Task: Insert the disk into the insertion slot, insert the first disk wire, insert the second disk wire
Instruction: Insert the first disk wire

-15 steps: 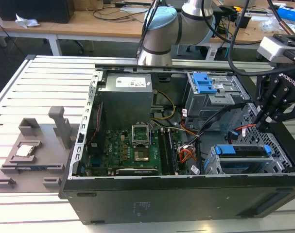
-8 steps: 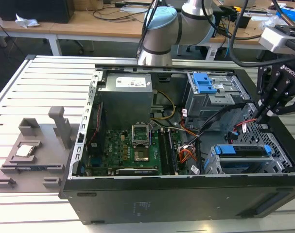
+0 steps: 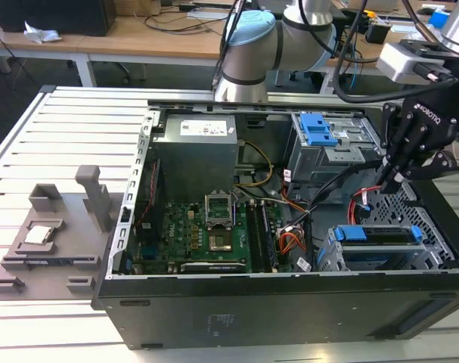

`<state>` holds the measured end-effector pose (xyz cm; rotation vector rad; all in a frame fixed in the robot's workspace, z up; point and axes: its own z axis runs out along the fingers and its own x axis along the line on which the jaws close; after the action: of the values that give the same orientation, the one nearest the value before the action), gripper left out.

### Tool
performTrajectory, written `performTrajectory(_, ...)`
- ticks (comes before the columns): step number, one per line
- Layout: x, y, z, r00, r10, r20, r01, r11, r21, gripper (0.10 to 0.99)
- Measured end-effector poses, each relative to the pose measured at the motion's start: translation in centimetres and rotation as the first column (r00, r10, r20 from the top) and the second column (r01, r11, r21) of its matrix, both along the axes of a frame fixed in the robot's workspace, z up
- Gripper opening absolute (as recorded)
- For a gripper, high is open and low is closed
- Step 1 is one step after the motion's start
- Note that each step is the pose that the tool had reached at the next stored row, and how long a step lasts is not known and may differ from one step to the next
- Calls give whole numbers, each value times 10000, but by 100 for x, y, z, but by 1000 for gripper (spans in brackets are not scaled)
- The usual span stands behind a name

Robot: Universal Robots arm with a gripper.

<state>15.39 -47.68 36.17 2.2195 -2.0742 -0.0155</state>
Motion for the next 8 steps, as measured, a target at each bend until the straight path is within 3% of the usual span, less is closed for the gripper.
performTrajectory(4, -2, 0, -10, 9979, -648, -1, 648, 9979, 6, 173)
performTrajectory(6, -1, -1, -10, 9947, -1024, -28, 1025, 9943, 293, 173)
performTrajectory(7, -1, -37, -12, 9943, -1062, -42, 1063, 9934, 420, 173)
performTrajectory(8, -1, -83, -12, 9943, -1066, -42, 1067, 9934, 421, 173)
